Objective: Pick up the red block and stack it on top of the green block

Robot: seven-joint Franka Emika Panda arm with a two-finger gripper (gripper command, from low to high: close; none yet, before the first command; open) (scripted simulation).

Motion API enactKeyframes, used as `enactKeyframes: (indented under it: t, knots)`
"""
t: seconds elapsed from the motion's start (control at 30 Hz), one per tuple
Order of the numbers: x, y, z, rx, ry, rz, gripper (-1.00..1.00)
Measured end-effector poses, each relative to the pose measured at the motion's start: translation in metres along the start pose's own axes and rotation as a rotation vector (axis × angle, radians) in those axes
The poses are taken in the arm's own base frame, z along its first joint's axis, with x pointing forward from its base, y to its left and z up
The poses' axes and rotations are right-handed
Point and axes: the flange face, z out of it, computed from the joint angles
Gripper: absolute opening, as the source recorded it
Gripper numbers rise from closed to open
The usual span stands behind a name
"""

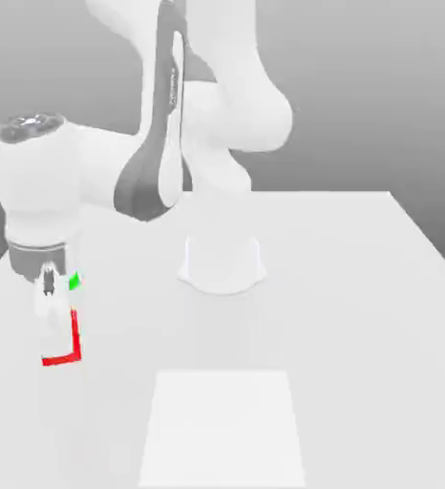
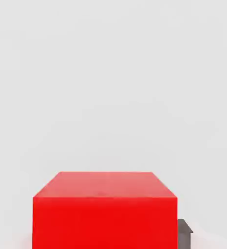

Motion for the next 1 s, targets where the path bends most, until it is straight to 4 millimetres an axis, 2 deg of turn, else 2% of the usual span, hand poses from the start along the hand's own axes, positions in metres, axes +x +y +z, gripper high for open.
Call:
enactKeyframes:
  t: [0.13, 0.27, 0.43, 0.47, 0.53, 0.77, 1.0]
  knots:
    - [0.070, 0.034, -0.003, -0.011, 0.003, 0.123, -1.00]
    - [0.133, 0.084, -0.003, -0.020, -0.014, 0.268, -1.00]
    - [0.190, 0.159, 0.000, -0.019, -0.060, 0.456, -1.00]
    - [0.196, 0.170, 0.002, -0.017, -0.074, 0.483, -1.00]
    - [0.197, 0.177, 0.010, -0.011, -0.106, 0.499, -1.00]
    - [0.190, 0.173, 0.041, -0.006, -0.173, 0.500, -1.00]
    - [0.189, 0.176, 0.064, -0.013, -0.152, 0.504, -1.00]
